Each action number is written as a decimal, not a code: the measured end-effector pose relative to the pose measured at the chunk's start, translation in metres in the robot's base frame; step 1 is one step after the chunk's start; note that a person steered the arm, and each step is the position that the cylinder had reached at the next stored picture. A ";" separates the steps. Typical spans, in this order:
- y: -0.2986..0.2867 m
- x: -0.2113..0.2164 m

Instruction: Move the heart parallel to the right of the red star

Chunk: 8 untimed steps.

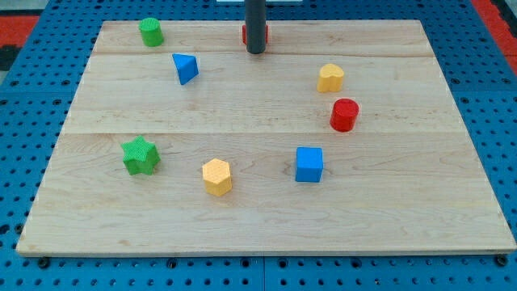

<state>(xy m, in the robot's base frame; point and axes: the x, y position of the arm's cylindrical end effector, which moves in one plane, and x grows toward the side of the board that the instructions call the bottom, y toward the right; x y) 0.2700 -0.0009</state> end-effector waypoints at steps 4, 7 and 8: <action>0.062 0.089; 0.084 0.118; 0.086 0.101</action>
<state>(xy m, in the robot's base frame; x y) 0.3709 0.0849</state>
